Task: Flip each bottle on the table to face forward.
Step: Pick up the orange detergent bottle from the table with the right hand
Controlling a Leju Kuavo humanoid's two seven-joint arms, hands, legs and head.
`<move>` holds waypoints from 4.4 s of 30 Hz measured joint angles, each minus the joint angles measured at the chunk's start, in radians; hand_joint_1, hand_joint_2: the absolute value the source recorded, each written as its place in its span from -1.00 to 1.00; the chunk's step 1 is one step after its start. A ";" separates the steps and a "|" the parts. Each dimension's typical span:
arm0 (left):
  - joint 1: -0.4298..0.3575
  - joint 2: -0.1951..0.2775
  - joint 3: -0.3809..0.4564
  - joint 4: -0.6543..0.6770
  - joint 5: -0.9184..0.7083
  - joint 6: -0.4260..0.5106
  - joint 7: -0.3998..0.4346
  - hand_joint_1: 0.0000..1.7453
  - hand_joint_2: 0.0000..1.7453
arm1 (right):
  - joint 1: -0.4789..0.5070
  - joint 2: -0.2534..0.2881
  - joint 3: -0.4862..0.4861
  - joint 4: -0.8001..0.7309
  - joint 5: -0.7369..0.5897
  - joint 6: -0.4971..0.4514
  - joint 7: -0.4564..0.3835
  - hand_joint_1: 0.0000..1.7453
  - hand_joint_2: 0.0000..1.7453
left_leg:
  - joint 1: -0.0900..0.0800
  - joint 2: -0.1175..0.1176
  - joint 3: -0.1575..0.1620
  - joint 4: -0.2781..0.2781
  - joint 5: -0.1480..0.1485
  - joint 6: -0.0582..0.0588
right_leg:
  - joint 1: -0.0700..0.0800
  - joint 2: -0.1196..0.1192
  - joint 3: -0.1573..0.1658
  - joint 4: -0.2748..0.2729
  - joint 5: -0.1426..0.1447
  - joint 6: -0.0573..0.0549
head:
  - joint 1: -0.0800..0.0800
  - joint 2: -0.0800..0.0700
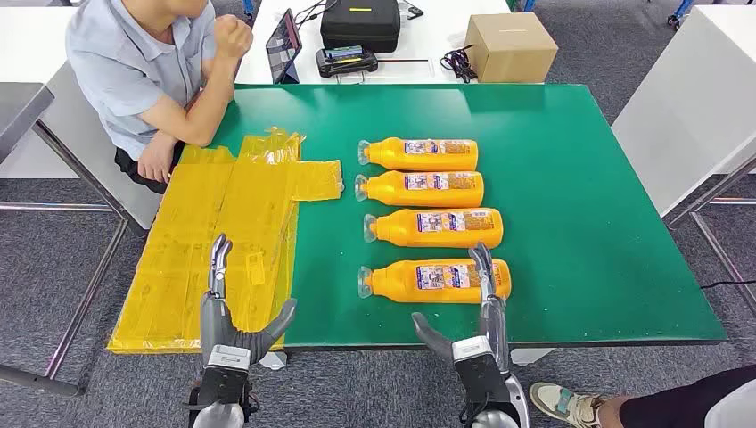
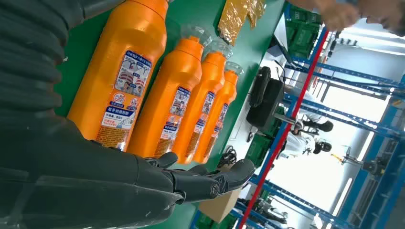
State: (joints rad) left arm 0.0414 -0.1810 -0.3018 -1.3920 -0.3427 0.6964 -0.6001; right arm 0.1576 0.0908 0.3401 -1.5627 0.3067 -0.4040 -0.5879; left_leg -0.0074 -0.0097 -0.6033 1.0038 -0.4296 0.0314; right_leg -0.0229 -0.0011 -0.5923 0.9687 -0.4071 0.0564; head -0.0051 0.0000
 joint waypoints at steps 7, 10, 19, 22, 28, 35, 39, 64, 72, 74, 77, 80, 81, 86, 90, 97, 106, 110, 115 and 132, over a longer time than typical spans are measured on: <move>-0.010 -0.007 -0.003 0.006 0.002 -0.001 -0.012 -1.00 1.00 | 0.008 -0.002 0.002 -0.011 0.007 -0.014 0.010 -1.00 1.00 | 0.000 0.000 0.000 0.000 0.000 0.000 | 0.000 0.000 0.000 0.000 0.000 0.000 | 0.000 0.000; -0.013 -0.008 -0.004 0.010 0.000 -0.002 -0.012 -1.00 1.00 | 0.010 -0.004 0.001 -0.009 0.007 -0.016 0.022 -1.00 1.00 | 0.000 0.000 0.000 0.000 0.000 0.000 | 0.000 0.000 0.000 0.000 0.000 0.000 | 0.000 0.000; -0.012 -0.013 -0.008 0.014 0.005 -0.009 -0.012 -1.00 1.00 | 0.009 -0.013 -0.001 -0.002 0.032 -0.020 0.023 -1.00 1.00 | 0.000 0.000 0.000 0.000 0.000 0.000 | 0.000 0.000 0.000 0.000 0.000 0.000 | 0.000 0.000; -0.012 -0.016 -0.015 0.015 0.006 -0.004 -0.012 -1.00 1.00 | 0.008 -0.017 -0.002 -0.007 0.055 -0.018 0.031 -1.00 1.00 | 0.000 0.000 0.000 0.000 0.000 0.000 | 0.000 0.000 0.000 0.000 0.000 0.000 | 0.000 0.000; -0.013 -0.029 -0.021 0.024 0.028 0.003 -0.028 -1.00 1.00 | 0.007 -0.030 -0.002 -0.010 0.090 0.004 0.065 -1.00 1.00 | 0.000 0.000 0.000 0.000 0.000 0.000 | 0.000 0.000 0.000 0.000 0.000 0.000 | 0.000 0.000; -0.036 -0.040 -0.040 0.051 0.039 -0.031 -0.029 -1.00 1.00 | -0.038 -0.101 -0.001 0.046 0.281 0.057 0.228 -1.00 1.00 | -0.001 0.000 0.000 0.000 0.000 0.000 | 0.000 0.000 0.000 0.000 0.000 0.000 | 0.000 0.000; -0.042 -0.048 -0.074 0.068 0.040 -0.056 -0.016 -1.00 1.00 | -0.069 -0.164 -0.020 0.079 0.391 0.088 0.286 -1.00 1.00 | -0.001 0.000 0.000 0.001 0.000 0.001 | -0.001 0.000 0.000 0.000 0.001 0.001 | 0.000 0.000; -0.062 -0.057 -0.160 0.090 0.030 -0.101 0.024 -1.00 1.00 | -0.193 -0.298 -0.009 0.169 0.602 0.181 0.376 -1.00 1.00 | -0.001 0.000 0.000 0.001 0.000 0.001 | -0.001 0.000 0.000 0.000 0.001 0.001 | 0.000 0.000; -0.066 -0.059 -0.180 0.095 0.030 -0.108 0.027 -1.00 1.00 | -0.283 -0.310 0.037 0.253 0.597 0.219 0.386 -1.00 1.00 | -0.001 0.000 0.000 0.001 0.000 0.001 | -0.001 0.000 0.000 0.000 0.001 0.001 | 0.000 0.000; -0.066 -0.060 -0.182 0.096 0.030 -0.109 0.027 -1.00 1.00 | -0.297 -0.310 0.046 0.268 0.596 0.220 0.386 -1.00 1.00 | -0.001 0.000 0.000 0.001 0.000 0.001 | -0.001 0.000 0.000 0.000 0.001 0.001 | 0.000 0.000; -0.067 -0.060 -0.187 0.098 0.031 -0.109 0.027 -1.00 1.00 | -0.311 -0.309 0.055 0.287 0.596 0.223 0.386 -1.00 1.00 | -0.001 0.000 0.000 0.001 0.000 0.001 | -0.001 0.000 0.000 0.000 0.001 0.001 | 0.000 0.000; -0.068 -0.060 -0.194 0.100 0.035 -0.115 0.030 -1.00 1.00 | -0.321 -0.310 0.067 0.300 0.594 0.235 0.386 -1.00 1.00 | -0.001 0.000 -0.001 0.001 0.000 0.001 | -0.001 0.000 0.000 0.000 0.001 0.001 | 0.000 0.000; -0.068 -0.060 -0.196 0.100 0.037 -0.117 0.031 -1.00 1.00 | -0.324 -0.310 0.072 0.304 0.593 0.240 0.387 -1.00 1.00 | -0.001 0.000 -0.001 0.001 0.000 0.001 | -0.001 0.000 0.000 0.000 0.001 0.001 | 0.000 0.000; -0.069 -0.060 -0.200 0.100 0.050 -0.132 0.042 -1.00 1.00 | -0.346 -0.318 0.104 0.325 0.585 0.275 0.398 -1.00 1.00 | -0.001 0.000 0.000 0.001 0.000 0.001 | -0.001 0.000 0.000 0.000 0.001 0.001 | 0.000 0.000; -0.072 -0.060 -0.204 0.100 0.054 -0.148 0.053 -1.00 1.00 | -0.365 -0.331 0.135 0.339 0.582 0.316 0.418 -1.00 1.00 | -0.001 0.000 0.000 0.001 0.000 0.001 | -0.001 0.000 0.000 0.000 0.001 0.001 | 0.000 0.000; -0.079 -0.060 -0.205 0.100 0.051 -0.154 0.063 -1.00 1.00 | -0.391 -0.366 0.189 0.358 0.587 0.359 0.443 -1.00 1.00 | -0.001 0.000 -0.001 0.001 0.000 0.001 | -0.001 0.000 0.000 0.000 0.001 0.001 | 0.000 0.000; -0.080 -0.060 -0.205 0.100 0.041 -0.152 0.071 -1.00 1.00 | -0.434 -0.398 0.244 0.375 0.603 0.379 0.466 -1.00 1.00 | -0.001 0.000 0.000 0.001 0.000 0.001 | -0.001 0.000 0.000 0.000 0.001 0.001 | 0.000 0.000; -0.080 -0.060 -0.205 0.100 0.041 -0.157 0.074 -1.00 1.00 | -0.459 -0.410 0.268 0.382 0.606 0.414 0.481 -1.00 1.00 | -0.001 0.000 -0.001 0.001 0.000 0.001 | -0.001 0.000 0.000 0.000 0.001 0.001 | 0.000 0.000; -0.080 -0.060 -0.209 0.100 0.041 -0.161 0.077 -1.00 1.00 | -0.509 -0.437 0.309 0.392 0.588 0.465 0.501 -1.00 1.00 | -0.001 0.000 -0.001 0.001 0.001 0.001 | -0.001 0.000 0.001 0.000 0.001 0.001 | 0.000 0.000; -0.087 -0.054 -0.231 0.106 0.072 -0.144 0.058 -1.00 1.00 | -0.588 -0.618 0.433 0.390 0.309 0.618 0.497 0.79 1.00 | -0.001 -0.001 0.000 0.001 0.001 0.001 | -0.001 -0.001 0.000 0.000 0.001 0.001 | -0.001 0.000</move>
State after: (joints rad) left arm -0.0455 -0.2348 -0.5332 -1.2859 -0.2707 0.5522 -0.5421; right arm -0.4300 -0.5273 0.7728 -1.1731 0.6160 0.2138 -0.0911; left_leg -0.0086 -0.0108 -0.6037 1.0052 -0.4291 0.0327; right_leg -0.0236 -0.0017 -0.5919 0.9686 -0.4061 0.0576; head -0.0057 0.0000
